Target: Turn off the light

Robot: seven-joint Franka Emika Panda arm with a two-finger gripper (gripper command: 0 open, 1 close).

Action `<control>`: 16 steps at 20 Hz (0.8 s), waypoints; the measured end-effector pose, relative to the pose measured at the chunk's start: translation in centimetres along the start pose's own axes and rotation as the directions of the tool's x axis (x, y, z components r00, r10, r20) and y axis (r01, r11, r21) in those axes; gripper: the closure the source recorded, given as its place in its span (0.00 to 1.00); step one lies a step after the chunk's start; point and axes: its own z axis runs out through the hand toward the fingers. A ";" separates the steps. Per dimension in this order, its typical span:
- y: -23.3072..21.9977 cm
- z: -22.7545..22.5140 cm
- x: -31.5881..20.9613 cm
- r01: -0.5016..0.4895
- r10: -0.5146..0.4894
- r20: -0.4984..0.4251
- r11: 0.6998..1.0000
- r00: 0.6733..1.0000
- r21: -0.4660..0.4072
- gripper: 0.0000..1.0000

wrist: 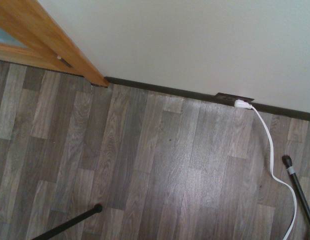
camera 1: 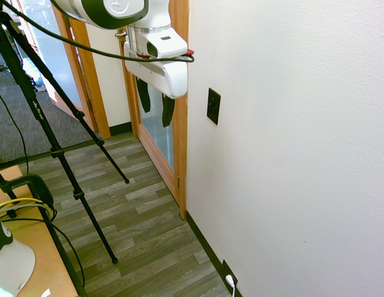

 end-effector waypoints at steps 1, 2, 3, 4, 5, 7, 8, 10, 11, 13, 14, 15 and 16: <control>0.0 0.1 0.0 0.000 0.000 0.001 1.000 1.000 -0.001 0.00; -0.1 0.1 0.0 0.001 -0.001 0.000 1.000 1.000 0.000 0.00; -0.3 0.1 0.0 0.003 -0.003 -0.008 1.000 1.000 0.009 0.00; -0.7 0.0 0.0 0.005 -0.005 -0.025 1.000 1.000 0.026 0.00; -1.2 0.0 -0.1 0.008 -0.006 -0.044 0.999 0.999 0.047 0.00; -2.7 0.0 -0.5 0.014 -0.006 -0.088 0.995 0.996 0.096 0.00; -3.5 0.0 -0.7 0.012 0.002 -0.117 0.992 0.993 0.123 0.00; -5.4 0.0 -0.4 0.000 0.028 -0.170 0.986 0.985 0.165 0.00; -6.3 0.1 -0.1 -0.006 0.041 -0.189 0.984 0.981 0.178 0.00; -8.4 0.3 1.2 -0.009 0.052 -0.212 0.980 0.976 0.201 0.00; -9.4 0.4 1.9 -0.015 0.061 -0.218 0.978 0.974 0.208 0.00; -10.4 0.5 2.5 -0.019 0.069 -0.223 0.975 0.972 0.220 0.00; -11.3 0.6 3.1 -0.021 0.076 -0.229 0.972 0.971 0.234 0.00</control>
